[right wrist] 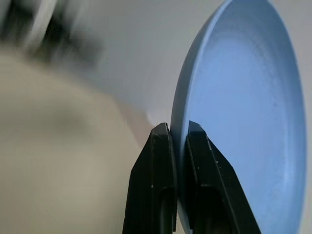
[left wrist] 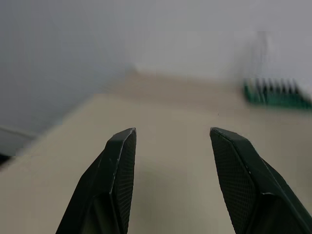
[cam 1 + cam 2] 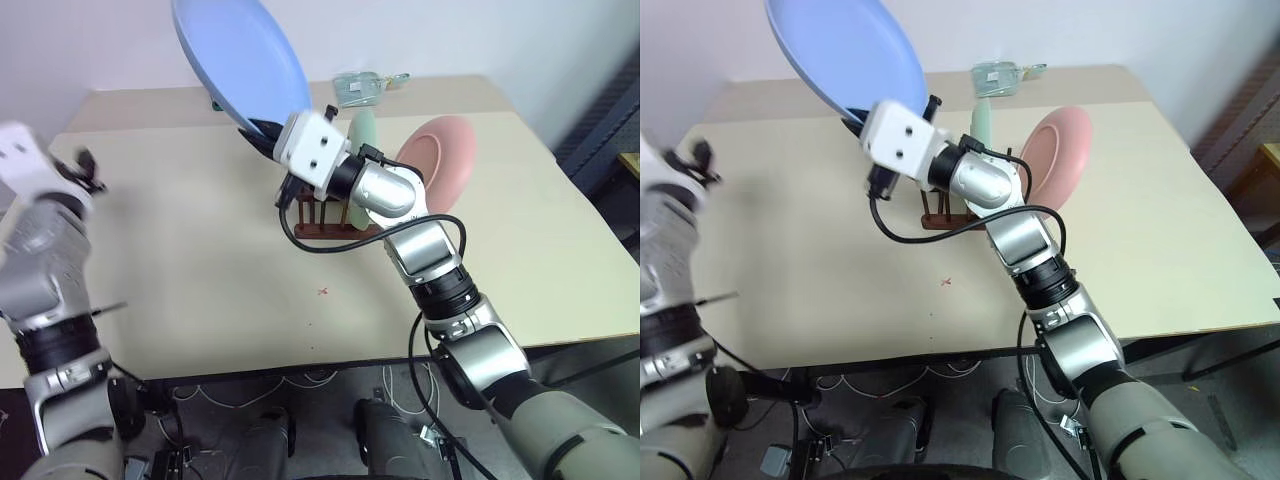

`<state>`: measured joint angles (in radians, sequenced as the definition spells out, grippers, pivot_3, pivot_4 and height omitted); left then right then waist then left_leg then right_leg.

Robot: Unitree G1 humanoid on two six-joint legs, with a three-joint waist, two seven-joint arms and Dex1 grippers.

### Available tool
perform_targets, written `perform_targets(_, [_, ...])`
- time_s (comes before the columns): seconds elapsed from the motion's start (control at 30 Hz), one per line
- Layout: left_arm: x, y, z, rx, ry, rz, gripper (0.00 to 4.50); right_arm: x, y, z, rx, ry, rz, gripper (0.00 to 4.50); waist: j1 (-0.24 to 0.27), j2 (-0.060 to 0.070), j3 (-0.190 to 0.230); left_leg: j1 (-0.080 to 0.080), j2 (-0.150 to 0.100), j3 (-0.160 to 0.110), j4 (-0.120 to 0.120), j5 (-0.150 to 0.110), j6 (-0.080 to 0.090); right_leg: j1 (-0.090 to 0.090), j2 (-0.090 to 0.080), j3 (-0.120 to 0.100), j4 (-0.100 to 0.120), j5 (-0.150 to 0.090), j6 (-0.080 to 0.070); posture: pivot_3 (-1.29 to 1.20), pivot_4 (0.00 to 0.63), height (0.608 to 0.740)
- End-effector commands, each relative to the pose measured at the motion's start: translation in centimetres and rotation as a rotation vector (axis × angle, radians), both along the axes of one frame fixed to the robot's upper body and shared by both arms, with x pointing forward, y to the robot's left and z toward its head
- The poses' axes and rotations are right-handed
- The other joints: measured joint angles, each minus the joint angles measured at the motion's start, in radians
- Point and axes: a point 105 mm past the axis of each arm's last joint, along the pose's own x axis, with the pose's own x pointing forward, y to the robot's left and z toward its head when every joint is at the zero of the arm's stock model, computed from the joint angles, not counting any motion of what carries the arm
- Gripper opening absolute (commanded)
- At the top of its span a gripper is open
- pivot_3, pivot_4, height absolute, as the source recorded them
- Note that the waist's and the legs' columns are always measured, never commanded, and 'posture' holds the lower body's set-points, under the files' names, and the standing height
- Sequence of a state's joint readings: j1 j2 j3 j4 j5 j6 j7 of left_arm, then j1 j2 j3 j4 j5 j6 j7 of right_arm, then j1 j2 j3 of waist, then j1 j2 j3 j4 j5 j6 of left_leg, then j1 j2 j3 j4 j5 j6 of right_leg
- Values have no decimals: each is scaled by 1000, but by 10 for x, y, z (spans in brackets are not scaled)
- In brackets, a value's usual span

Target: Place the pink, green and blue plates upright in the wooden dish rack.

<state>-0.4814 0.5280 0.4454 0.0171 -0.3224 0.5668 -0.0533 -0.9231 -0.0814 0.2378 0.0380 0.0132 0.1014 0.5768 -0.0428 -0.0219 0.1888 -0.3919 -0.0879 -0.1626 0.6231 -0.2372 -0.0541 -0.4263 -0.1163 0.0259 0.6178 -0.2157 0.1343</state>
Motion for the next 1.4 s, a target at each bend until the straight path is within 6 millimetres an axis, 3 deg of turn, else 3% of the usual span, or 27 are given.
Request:
perform_targets(0.03, [-3,-35,16,92,-107,-159,2438,-13,-5,16,132,125,64,0,7,0,0,0,0,0,0,0,0,0,0,0,0,0,0,0,150,740])
perform_targets(0.2, [-13,-104,-15,150,-67,-465,2438,-15,-7,20,384,454,113,0,5,2,0,0,0,-1,-2,0,0,-1,0,0,1,1,-2,0,150,740])
perform_targets(0.5, [-33,-148,-28,150,-45,-741,2438,13,-30,-3,552,764,-49,0,-1,2,0,0,0,0,-3,0,-1,-3,0,0,1,1,-2,0,150,740])
perform_targets(0.9, [-47,-161,-53,258,52,-858,2438,11,-27,-2,575,826,-16,0,-2,4,1,0,1,1,-5,0,0,-3,0,0,1,1,-2,0,150,740])
perform_targets(1.17, [-49,-165,-56,259,52,-867,2438,8,-24,-5,575,863,-1,0,-1,4,1,0,1,1,-5,0,0,-3,0,0,1,1,-2,0,150,740])
perform_targets(1.4, [-51,-167,-56,256,47,-886,2438,18,-28,-18,617,960,-49,0,-1,4,1,1,1,1,-5,0,0,-3,0,0,1,1,-2,0,150,740])
